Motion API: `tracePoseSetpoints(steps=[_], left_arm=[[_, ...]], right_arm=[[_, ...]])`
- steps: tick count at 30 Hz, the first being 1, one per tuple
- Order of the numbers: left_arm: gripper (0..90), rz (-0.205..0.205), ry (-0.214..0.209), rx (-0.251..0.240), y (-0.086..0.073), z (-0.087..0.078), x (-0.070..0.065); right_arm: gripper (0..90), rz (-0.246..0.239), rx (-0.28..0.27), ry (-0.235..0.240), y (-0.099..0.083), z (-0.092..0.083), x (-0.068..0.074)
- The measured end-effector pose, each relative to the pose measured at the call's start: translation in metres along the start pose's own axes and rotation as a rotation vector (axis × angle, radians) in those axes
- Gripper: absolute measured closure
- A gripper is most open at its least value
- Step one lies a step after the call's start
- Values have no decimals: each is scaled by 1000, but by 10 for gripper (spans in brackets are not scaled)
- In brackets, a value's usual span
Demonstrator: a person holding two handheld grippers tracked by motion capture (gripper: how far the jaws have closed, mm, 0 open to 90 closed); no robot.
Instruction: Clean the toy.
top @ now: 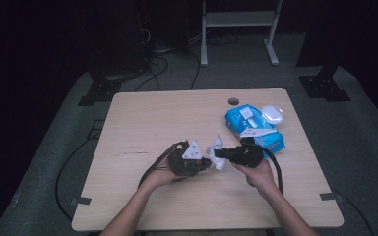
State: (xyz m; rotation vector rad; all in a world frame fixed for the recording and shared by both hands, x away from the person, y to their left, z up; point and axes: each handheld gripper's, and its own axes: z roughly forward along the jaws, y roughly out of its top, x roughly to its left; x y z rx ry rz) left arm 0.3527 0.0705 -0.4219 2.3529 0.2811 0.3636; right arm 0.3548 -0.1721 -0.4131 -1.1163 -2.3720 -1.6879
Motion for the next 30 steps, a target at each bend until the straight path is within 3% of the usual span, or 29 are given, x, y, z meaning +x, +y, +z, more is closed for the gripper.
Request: tracePoseSetpoints(steps=[2,7,10,17,24,30], left_arm=[[645,-8,3,-20,0,-3,1],[644,-25,2,-58,1,-10,3],[644,-19,4,-56,1,-11,3],[644,-18,-1,-76,3,-14,3],[644,-37,-14,-100,3,-16,3],[643,-45,-17,-129,3,-18,4]], right_arm=[[841,18,12,-7,-5,2,-5],[842,107,21,40,-20,11,-16],[842,108,42,27,-22,15,-18],[841,97,-12,47,-14,9,-16],[842,120,49,25,-25,20,-26],[845,135,34,47,-23,18,-24]])
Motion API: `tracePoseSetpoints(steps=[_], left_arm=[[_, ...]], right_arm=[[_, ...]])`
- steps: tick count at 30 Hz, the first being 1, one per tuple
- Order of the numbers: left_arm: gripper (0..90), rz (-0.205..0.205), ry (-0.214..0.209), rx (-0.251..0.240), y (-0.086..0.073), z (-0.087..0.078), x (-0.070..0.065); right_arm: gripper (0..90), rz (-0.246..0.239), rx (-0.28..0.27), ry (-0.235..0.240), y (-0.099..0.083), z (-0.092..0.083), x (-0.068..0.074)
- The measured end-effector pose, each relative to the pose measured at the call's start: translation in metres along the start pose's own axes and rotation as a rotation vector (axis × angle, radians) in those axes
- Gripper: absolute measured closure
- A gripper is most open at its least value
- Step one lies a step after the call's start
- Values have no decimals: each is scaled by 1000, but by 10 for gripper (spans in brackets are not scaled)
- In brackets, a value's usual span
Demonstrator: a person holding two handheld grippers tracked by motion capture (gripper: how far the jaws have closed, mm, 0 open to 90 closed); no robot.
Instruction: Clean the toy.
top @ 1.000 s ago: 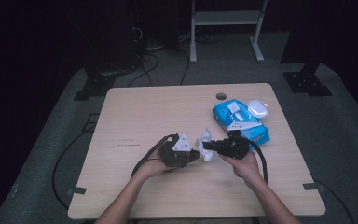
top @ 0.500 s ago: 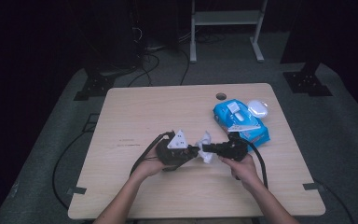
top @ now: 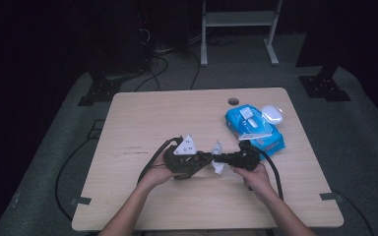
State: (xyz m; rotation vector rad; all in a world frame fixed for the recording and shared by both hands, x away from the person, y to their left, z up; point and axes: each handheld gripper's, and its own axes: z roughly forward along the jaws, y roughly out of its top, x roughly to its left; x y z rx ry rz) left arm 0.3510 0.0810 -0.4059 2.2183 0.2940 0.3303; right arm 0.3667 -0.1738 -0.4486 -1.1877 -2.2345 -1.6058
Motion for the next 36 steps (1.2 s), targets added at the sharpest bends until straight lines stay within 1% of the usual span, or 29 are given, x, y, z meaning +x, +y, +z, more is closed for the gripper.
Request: tracePoseSetpoints(steps=[4,6,7,10,13,16,17,19,21,24,26,27,28,30,31,32,34,36], left_arm=[[643,-5,1,-22,2,-1,-2],[642,0,-2,-30,3,-1,-2],[642,-2,-2,-39,3,-1,-3],[641,-12,-9,-57,4,-2,-3],[640,-9,-14,-73,5,-2,-4],[639,-3,-21,-84,7,-4,-4],[639,-2,-24,-88,7,-5,-5],[639,-5,-26,-100,8,-5,-6],[638,0,-27,-101,8,-6,-6],[638,-17,-38,-112,7,-6,-5],[640,-34,-58,-127,5,-6,-3],[645,-36,-63,-132,5,-6,-3],[648,-26,-57,-122,6,-6,-4],[644,-24,-48,-117,5,-7,-5],[645,-30,-50,-124,4,-7,-4],[644,-33,-51,-121,2,-8,-4],[642,-26,-39,-111,0,-12,-4],[639,-25,-29,-108,-2,-15,-5]], right_arm=[[847,27,-35,34,4,-8,-1],[851,37,-41,44,4,-11,-1],[851,38,-47,47,5,-13,-1],[854,52,-74,76,7,-18,-1],[855,50,-87,91,10,-23,1],[856,59,-104,110,12,-27,3],[856,50,-112,115,13,-27,4],[856,51,-121,127,15,-29,7],[857,41,-124,132,17,-30,10],[859,38,-127,142,18,-31,12],[860,46,-134,165,18,-30,13],[860,45,-133,180,18,-29,15],[860,34,-128,193,19,-27,18],[860,13,-117,184,21,-22,25],[859,2,-112,174,23,-21,28],[859,-1,-113,178,23,-19,28],[859,4,-111,188,23,-15,29],[859,-3,-98,192,23,-11,32]])
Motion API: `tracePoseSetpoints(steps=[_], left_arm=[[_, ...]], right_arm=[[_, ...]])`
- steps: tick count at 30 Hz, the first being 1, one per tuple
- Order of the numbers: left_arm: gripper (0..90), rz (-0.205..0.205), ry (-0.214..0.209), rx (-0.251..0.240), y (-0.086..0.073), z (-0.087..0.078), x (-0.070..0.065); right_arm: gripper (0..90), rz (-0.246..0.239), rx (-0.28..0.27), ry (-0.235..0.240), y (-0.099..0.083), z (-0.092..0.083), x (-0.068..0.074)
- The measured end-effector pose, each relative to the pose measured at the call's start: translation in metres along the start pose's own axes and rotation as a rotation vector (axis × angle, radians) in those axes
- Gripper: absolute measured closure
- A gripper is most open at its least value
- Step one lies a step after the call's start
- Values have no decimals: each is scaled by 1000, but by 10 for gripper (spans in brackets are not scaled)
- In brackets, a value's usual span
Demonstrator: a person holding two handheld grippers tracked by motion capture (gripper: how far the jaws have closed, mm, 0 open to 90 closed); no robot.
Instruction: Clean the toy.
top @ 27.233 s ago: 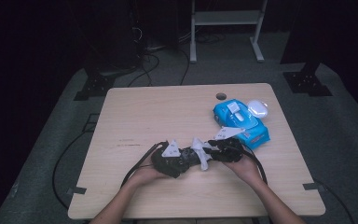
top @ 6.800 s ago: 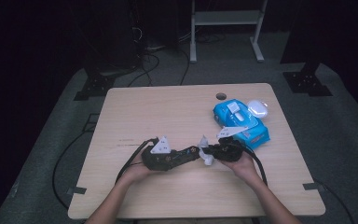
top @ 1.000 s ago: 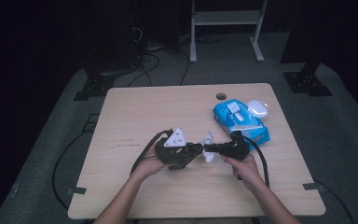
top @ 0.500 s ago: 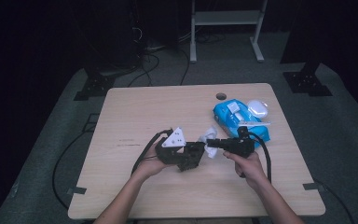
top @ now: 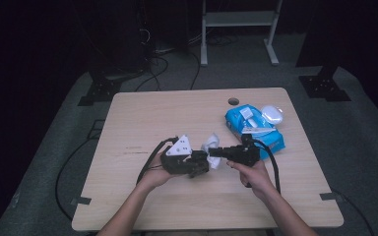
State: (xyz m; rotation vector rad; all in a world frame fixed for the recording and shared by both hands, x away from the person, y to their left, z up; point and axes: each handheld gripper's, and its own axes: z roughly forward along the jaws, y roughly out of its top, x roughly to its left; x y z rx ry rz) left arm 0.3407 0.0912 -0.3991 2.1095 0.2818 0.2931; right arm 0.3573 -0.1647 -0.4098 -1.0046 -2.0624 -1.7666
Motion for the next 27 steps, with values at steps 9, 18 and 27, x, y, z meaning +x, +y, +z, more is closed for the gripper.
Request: tracePoseSetpoints(steps=[9,18,27], left_arm=[[639,-63,22,-41,-16,-22,6],[638,-88,50,-24,-34,-44,7],[638,-115,64,-14,-53,-59,8]], right_arm=[[858,-57,33,10,11,26,13],[857,-55,81,-35,2,57,5],[857,-78,121,-66,-5,72,4]])
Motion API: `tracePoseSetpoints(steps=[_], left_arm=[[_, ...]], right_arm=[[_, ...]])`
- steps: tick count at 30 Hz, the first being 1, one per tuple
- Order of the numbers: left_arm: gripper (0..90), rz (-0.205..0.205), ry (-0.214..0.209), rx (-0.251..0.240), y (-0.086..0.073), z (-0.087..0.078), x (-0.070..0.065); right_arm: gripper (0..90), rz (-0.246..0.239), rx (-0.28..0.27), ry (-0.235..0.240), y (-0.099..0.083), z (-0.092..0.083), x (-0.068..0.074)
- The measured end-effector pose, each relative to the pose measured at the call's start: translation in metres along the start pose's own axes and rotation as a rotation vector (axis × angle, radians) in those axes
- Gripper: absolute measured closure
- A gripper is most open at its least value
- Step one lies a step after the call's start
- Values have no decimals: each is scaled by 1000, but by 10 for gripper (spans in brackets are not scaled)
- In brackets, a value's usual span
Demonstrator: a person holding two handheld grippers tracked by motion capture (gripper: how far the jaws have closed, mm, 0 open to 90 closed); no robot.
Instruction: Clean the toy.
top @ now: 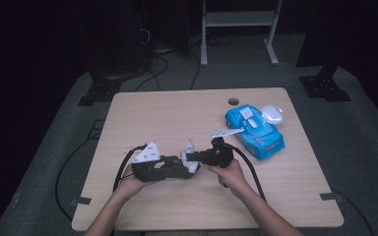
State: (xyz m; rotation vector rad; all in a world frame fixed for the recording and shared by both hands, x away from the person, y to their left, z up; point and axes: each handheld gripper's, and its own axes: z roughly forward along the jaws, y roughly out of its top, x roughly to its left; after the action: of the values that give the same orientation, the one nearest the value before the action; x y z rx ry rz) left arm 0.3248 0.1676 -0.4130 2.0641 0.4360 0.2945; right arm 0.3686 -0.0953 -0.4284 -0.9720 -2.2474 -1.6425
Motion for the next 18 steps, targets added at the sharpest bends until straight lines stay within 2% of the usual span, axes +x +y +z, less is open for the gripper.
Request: tracePoseSetpoints(steps=[5,7,8,9,12,14,15,18], left_arm=[[644,6,8,82,-16,7,1],[643,-12,2,121,-25,15,4],[643,-38,-6,94,-28,16,7],[642,-36,-8,98,-27,16,8],[642,-6,0,124,-24,17,6],[641,-1,4,131,-23,18,5],[641,3,6,132,-23,18,5],[641,12,9,145,-23,18,5]], right_arm=[[857,-29,33,-36,-2,7,0],[857,-39,53,-53,-4,11,-1],[854,-46,62,-61,-5,13,-1],[854,-46,57,-65,-5,14,-2],[853,-70,65,-78,-3,14,-1],[853,-94,75,-97,-3,12,1],[853,-111,79,-121,-2,9,2],[853,-143,79,-153,-3,2,2]])
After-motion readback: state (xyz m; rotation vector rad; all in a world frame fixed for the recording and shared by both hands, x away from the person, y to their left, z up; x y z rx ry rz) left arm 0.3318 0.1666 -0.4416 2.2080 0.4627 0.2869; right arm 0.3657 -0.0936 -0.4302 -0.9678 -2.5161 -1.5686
